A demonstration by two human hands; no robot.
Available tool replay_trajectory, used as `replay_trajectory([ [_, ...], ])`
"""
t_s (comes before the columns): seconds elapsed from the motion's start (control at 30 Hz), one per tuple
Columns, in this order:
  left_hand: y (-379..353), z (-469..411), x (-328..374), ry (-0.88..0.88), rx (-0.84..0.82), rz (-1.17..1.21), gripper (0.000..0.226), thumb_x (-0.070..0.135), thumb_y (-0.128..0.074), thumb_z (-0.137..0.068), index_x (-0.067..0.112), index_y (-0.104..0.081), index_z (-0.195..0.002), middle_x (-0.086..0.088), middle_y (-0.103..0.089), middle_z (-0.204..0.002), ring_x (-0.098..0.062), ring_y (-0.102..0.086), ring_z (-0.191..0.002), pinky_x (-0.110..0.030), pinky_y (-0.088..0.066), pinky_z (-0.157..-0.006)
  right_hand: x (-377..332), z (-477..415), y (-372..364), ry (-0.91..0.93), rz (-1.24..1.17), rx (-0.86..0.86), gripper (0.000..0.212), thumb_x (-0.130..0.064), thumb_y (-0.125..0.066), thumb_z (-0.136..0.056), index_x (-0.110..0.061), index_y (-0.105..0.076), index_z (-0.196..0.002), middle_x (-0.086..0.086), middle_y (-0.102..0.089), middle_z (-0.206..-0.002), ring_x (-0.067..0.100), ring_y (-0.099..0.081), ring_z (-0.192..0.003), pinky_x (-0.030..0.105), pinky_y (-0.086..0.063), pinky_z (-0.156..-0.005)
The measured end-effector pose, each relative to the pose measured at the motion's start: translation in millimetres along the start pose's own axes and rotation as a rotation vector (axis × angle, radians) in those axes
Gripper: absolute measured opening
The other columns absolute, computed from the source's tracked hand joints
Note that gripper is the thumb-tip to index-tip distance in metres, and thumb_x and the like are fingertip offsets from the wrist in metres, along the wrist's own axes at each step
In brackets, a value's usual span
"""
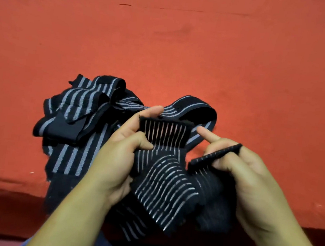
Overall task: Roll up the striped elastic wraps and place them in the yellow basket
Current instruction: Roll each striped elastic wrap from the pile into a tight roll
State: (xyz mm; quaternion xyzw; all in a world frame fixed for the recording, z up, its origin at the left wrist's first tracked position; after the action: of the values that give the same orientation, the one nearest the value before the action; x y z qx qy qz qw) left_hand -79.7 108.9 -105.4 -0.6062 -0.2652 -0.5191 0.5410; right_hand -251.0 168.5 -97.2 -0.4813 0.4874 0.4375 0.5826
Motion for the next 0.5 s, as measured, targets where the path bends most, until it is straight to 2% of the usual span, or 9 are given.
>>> replay_trajectory([
  [0.1, -0.9, -1.1, 0.0, -0.014, -0.019, 0.002, 0.053, -0.006, -0.046, -0.091, 0.028, -0.074, -0.120, -0.008, -0.077, -0.110, -0.022, -0.070, -0.089, -0.038, -0.057, -0.078, 5.8, 0.1, -0.6, -0.061, -0.081, -0.010, 0.023, -0.016, -0.059, -0.073, -0.022, -0.080, -0.080, -0.005, -0.078, -0.120, 0.014, -0.073, -0.113, 0.038, -0.052, -0.092],
  [0.17, -3.2, -1.2, -0.6, -0.030, -0.023, -0.039, 0.036, 0.006, -0.058, -0.090, 0.022, -0.075, -0.118, -0.009, -0.078, -0.111, -0.022, -0.075, -0.094, -0.034, -0.061, -0.076, 6.0, 2.4, -3.6, -0.088, -0.087, -0.022, 0.018, -0.020, -0.070, -0.077, -0.022, -0.082, -0.091, 0.005, -0.080, -0.105, 0.019, -0.077, -0.096, 0.033, -0.058, -0.079],
  [0.2, -5.1, -0.5, -1.1, -0.038, -0.028, -0.048, 0.032, 0.011, -0.059, -0.092, 0.018, -0.074, -0.119, -0.011, -0.077, -0.113, -0.023, -0.076, -0.098, -0.033, -0.062, -0.078, 5.8, 3.4, -4.6, -0.102, -0.083, -0.020, 0.013, -0.023, -0.077, -0.078, -0.022, -0.081, -0.090, 0.008, -0.080, -0.098, 0.020, -0.076, -0.088, 0.029, -0.058, -0.072],
  [0.3, -7.8, 1.6, -1.6, -0.056, -0.014, -0.087, 0.028, 0.021, -0.056, -0.099, 0.012, -0.074, -0.118, -0.014, -0.077, -0.115, -0.026, -0.075, -0.106, -0.033, -0.062, -0.087, 6.4, 5.4, -6.8, -0.132, -0.084, -0.027, 0.020, -0.036, -0.072, -0.080, -0.021, -0.080, -0.089, 0.010, -0.080, -0.094, 0.020, -0.076, -0.082, 0.027, -0.058, -0.065],
  [0.37, -6.2, 2.3, -1.0, -0.070, 0.018, -0.116, 0.027, 0.023, -0.055, -0.101, 0.010, -0.075, -0.114, -0.015, -0.078, -0.112, -0.028, -0.075, -0.105, -0.036, -0.061, -0.090, 3.9, 5.7, -8.9, -0.109, -0.078, -0.039, 0.020, -0.038, -0.074, -0.084, -0.020, -0.080, -0.091, 0.010, -0.080, -0.094, 0.020, -0.076, -0.082, 0.028, -0.058, -0.065],
  [0.43, -4.0, 3.0, 0.3, -0.095, 0.054, -0.148, 0.027, 0.023, -0.055, -0.103, 0.009, -0.075, -0.114, -0.016, -0.078, -0.111, -0.031, -0.075, -0.107, -0.043, -0.058, -0.096, 0.9, 6.2, -8.3, -0.069, -0.058, -0.024, 0.022, -0.040, -0.073, -0.081, -0.022, -0.081, -0.090, 0.008, -0.080, -0.091, 0.018, -0.075, -0.080, 0.026, -0.058, -0.064],
  [0.5, -1.6, 4.0, 3.1, -0.126, 0.091, -0.181, 0.025, 0.022, -0.056, -0.103, 0.011, -0.077, -0.112, -0.014, -0.078, -0.109, -0.031, -0.075, -0.106, -0.046, -0.056, -0.098, -2.4, 5.3, -4.2, -0.012, -0.014, 0.009, 0.020, -0.039, -0.082, -0.080, -0.021, -0.080, -0.088, 0.004, -0.079, -0.086, 0.015, -0.073, -0.077, 0.025, -0.058, -0.063],
])
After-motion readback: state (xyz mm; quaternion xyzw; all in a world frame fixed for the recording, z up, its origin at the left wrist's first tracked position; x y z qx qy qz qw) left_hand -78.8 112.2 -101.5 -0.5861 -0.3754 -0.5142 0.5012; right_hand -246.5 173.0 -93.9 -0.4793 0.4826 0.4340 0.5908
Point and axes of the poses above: each hand's wrist, its own z-axis away from the middle knuckle, its own y-axis out of the back of the hand, x = y × z, the point moved 9 cm from there along -z, towards the middle knuckle
